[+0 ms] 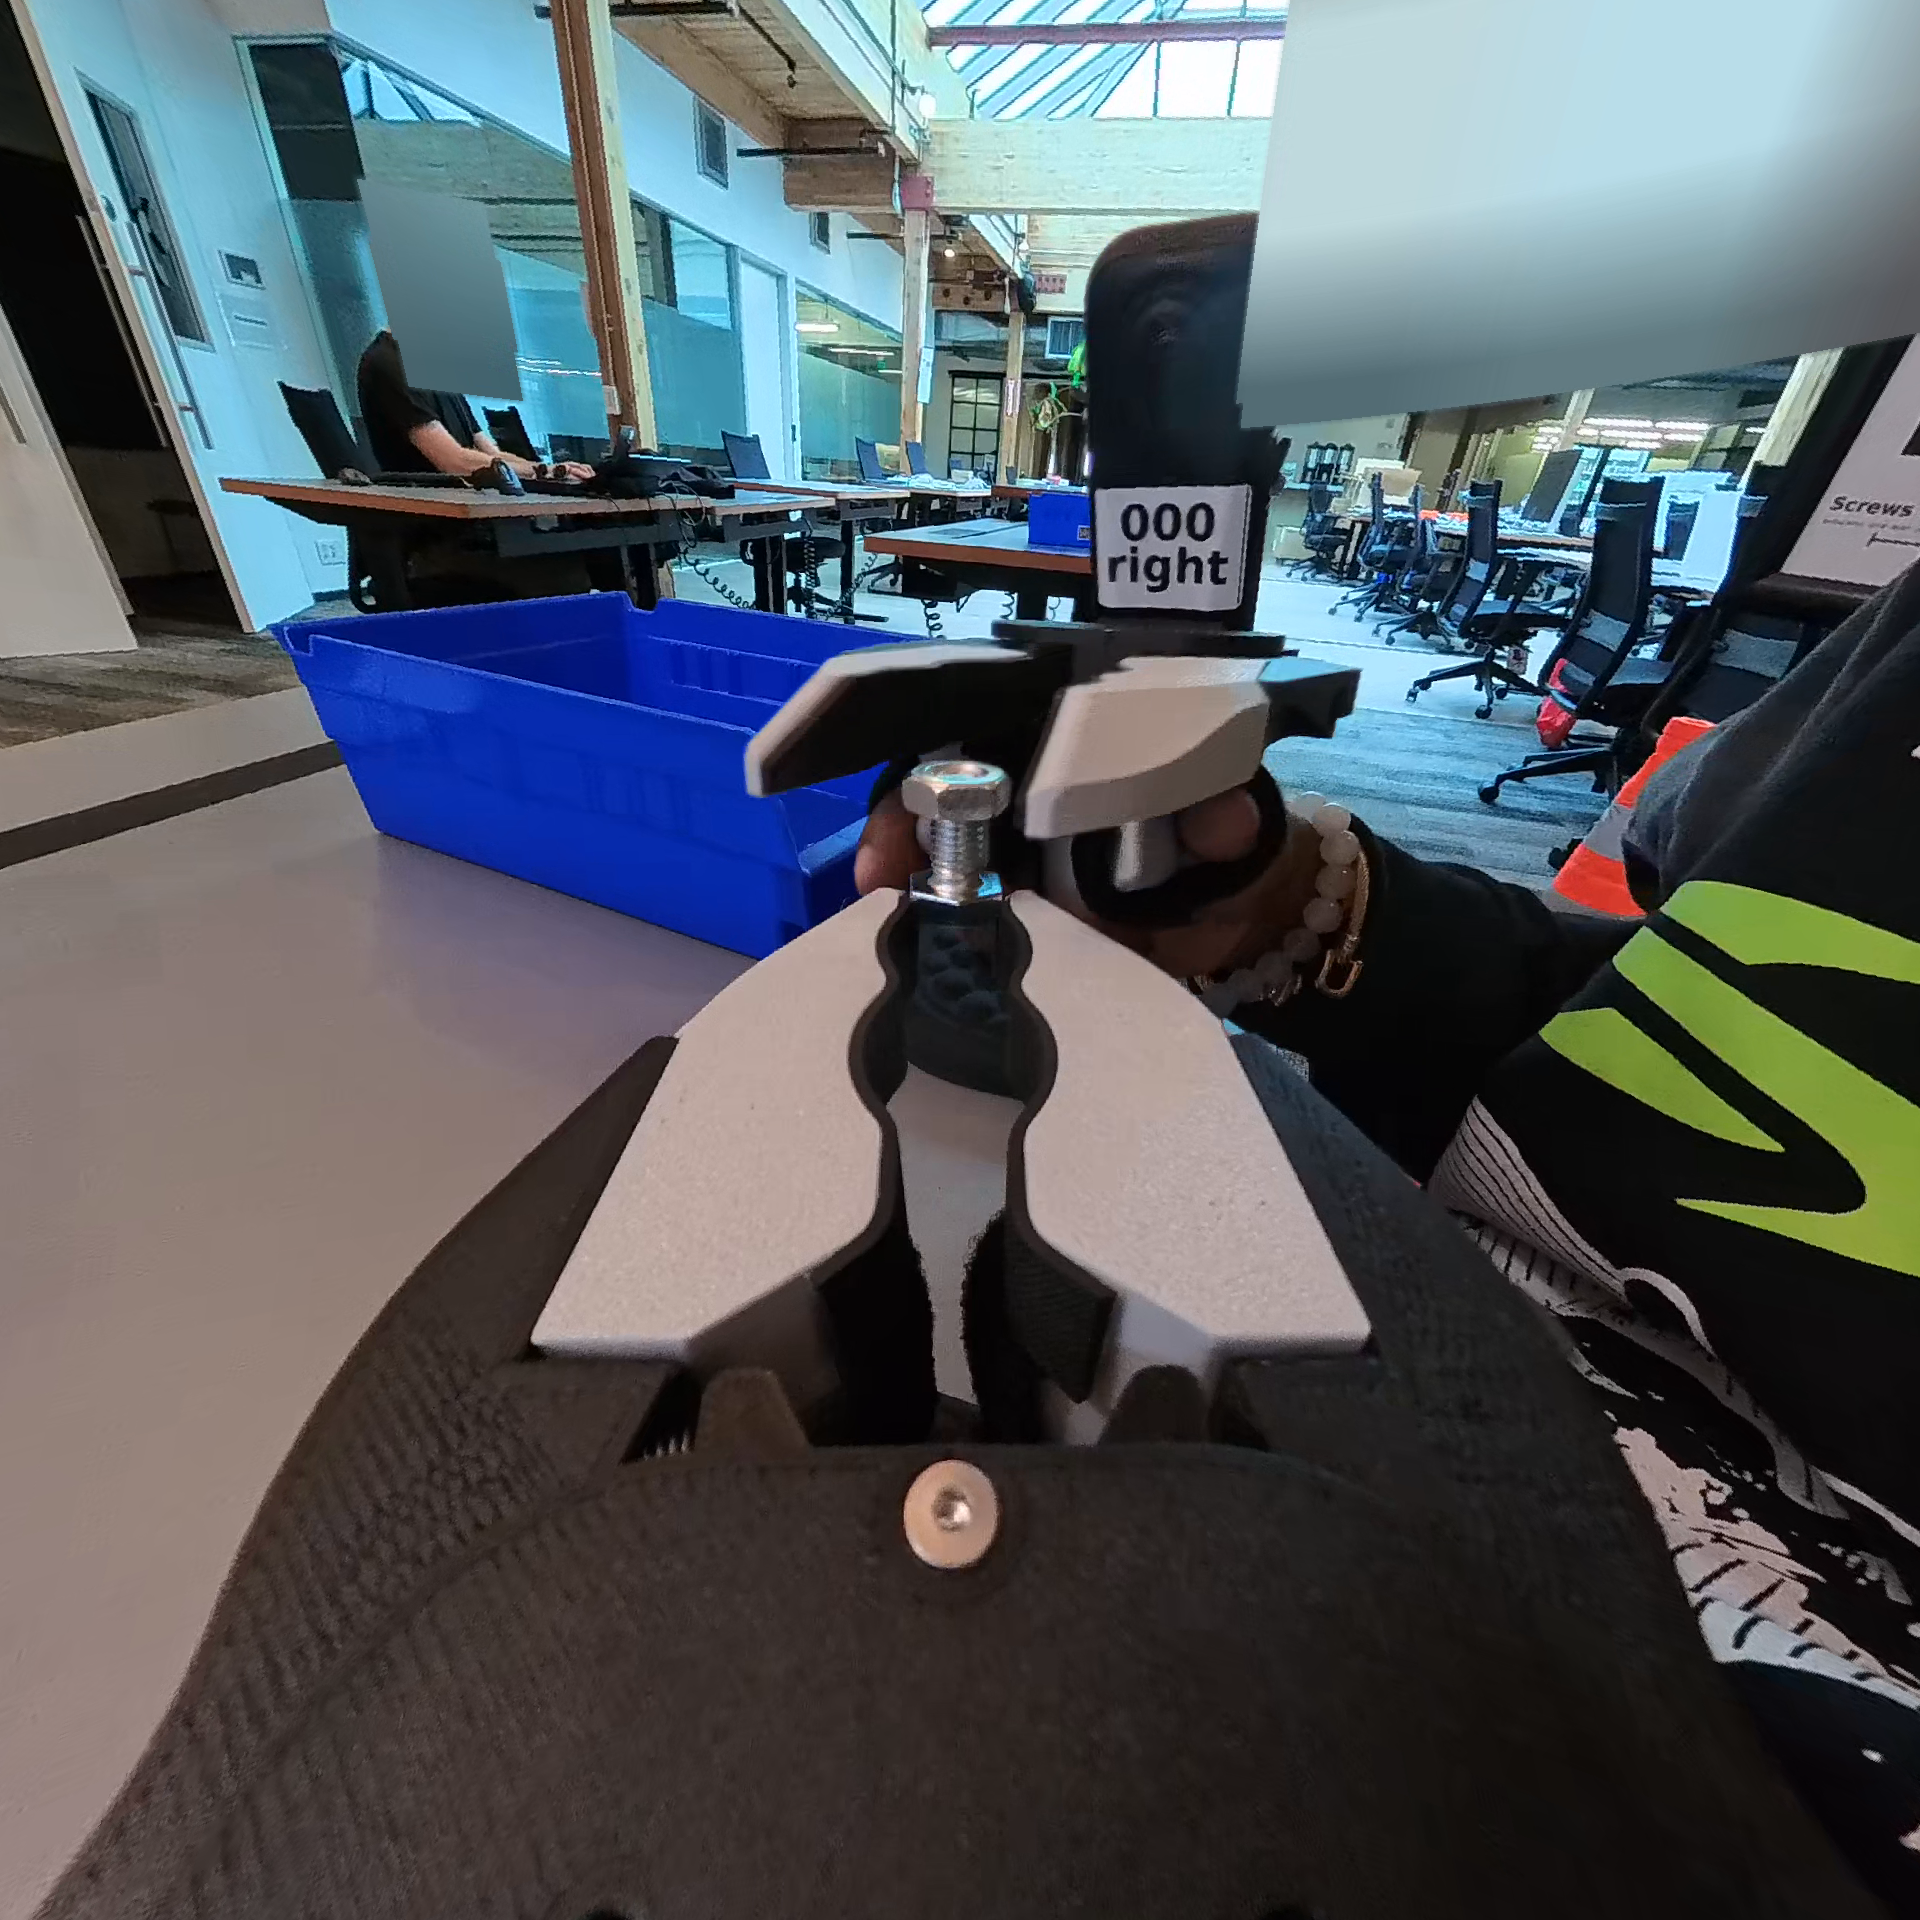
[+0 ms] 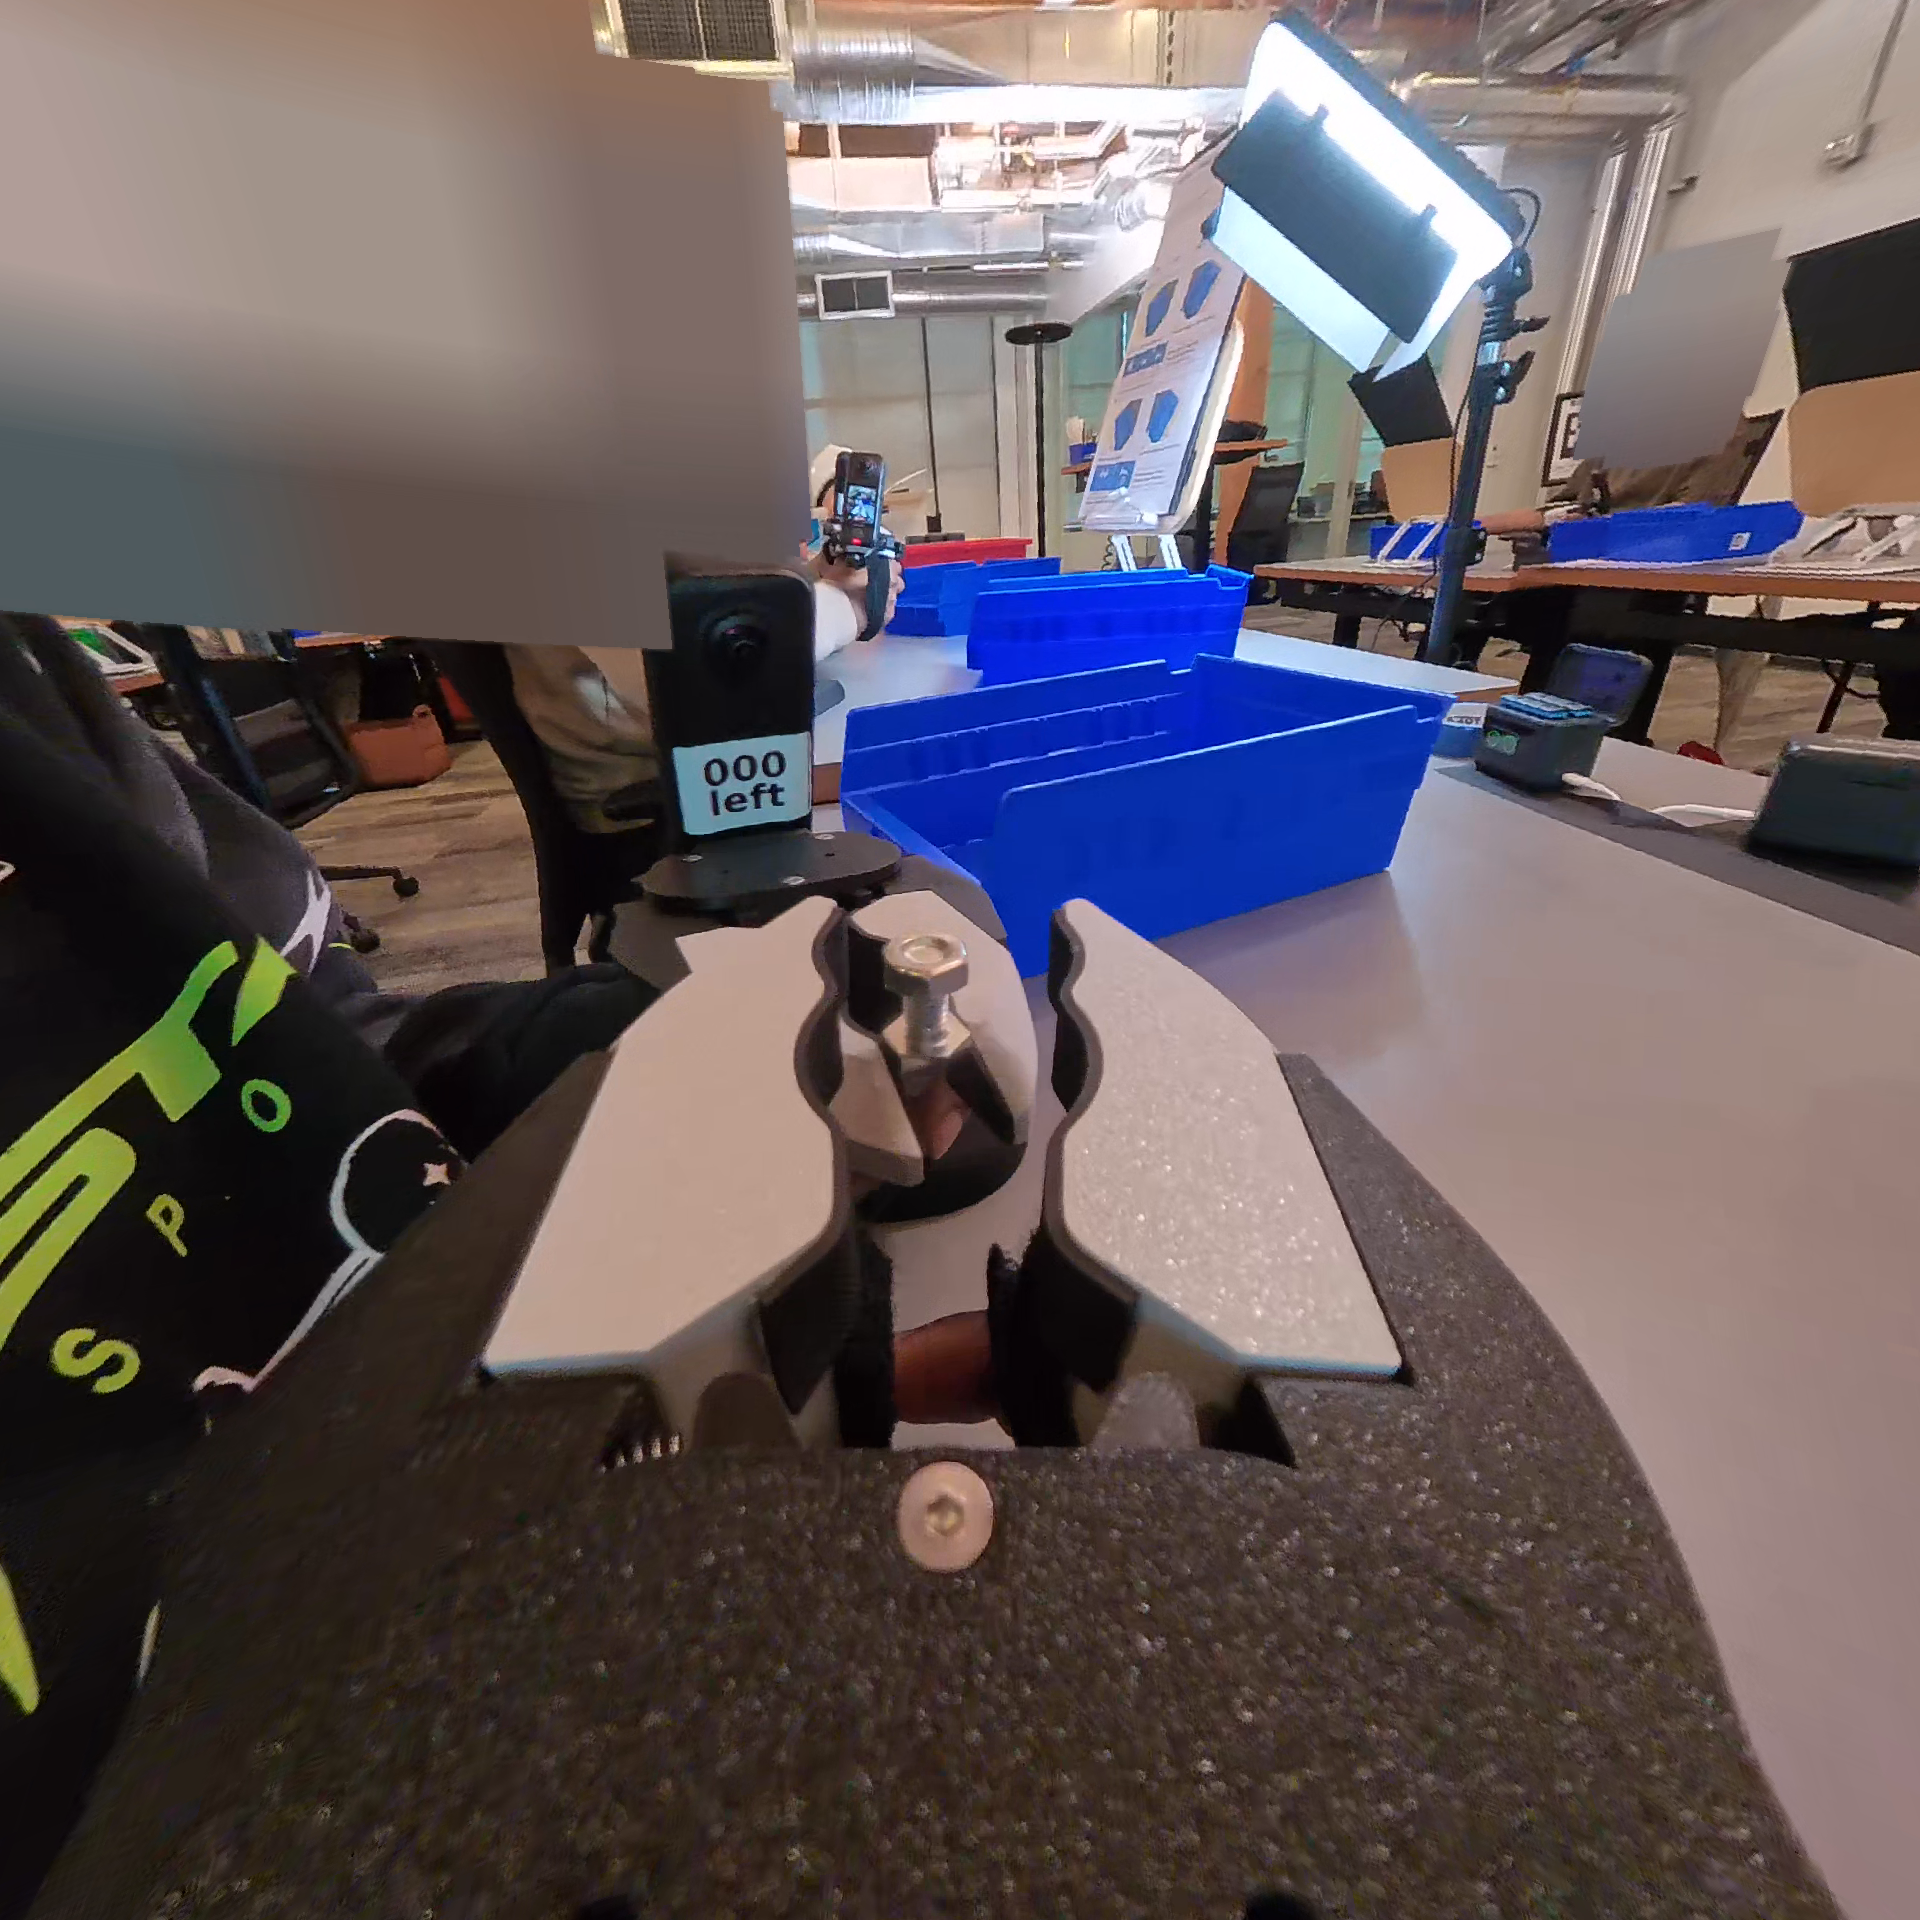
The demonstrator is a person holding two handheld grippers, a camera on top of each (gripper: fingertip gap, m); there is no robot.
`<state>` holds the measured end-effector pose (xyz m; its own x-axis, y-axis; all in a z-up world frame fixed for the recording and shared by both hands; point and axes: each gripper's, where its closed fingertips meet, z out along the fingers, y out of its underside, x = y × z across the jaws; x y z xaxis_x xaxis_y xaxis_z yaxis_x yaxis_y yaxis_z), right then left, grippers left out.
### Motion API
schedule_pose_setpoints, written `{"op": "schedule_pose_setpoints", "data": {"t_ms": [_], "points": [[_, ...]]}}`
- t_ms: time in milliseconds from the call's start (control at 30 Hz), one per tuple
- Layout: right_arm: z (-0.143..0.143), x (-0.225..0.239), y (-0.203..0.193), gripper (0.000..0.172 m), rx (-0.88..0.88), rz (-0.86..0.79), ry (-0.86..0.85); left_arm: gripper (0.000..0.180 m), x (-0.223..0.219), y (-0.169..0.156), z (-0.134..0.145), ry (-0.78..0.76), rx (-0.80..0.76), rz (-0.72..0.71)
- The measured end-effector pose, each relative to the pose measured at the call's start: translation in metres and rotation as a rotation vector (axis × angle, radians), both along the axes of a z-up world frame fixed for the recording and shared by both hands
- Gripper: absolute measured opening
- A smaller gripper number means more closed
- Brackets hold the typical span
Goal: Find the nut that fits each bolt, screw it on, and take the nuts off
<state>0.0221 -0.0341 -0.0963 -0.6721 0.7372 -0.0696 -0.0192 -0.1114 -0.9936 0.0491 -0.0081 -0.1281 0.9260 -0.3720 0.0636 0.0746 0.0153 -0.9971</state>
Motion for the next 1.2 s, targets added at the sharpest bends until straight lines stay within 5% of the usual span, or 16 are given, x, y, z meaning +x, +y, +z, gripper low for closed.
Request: {"op": "schedule_pose_setpoints", "data": {"t_ms": [200,267,367,600,1200], "points": [[-0.003,0.005,0.015,0.035,0.010,-0.018,-0.007,0.014,-0.001,0.000,0.000,-0.004,-0.002,0.001],[-0.005,0.007,0.031,0.013,0.006,-0.075,-0.009,0.014,0.000,-0.001,0.001,-0.013,0.006,-0.010],[-0.007,0.010,0.046,0.007,0.020,-0.127,-0.005,0.014,0.000,0.000,0.000,-0.008,-0.002,-0.004],[0.004,0.009,0.013,0.030,0.012,-0.012,0.016,0.014,0.000,0.001,0.000,-0.002,-0.004,-0.001],[0.003,0.010,0.008,0.030,0.060,-0.015,0.013,0.014,-0.001,0.001,-0.001,0.002,-0.003,0.005]]}}
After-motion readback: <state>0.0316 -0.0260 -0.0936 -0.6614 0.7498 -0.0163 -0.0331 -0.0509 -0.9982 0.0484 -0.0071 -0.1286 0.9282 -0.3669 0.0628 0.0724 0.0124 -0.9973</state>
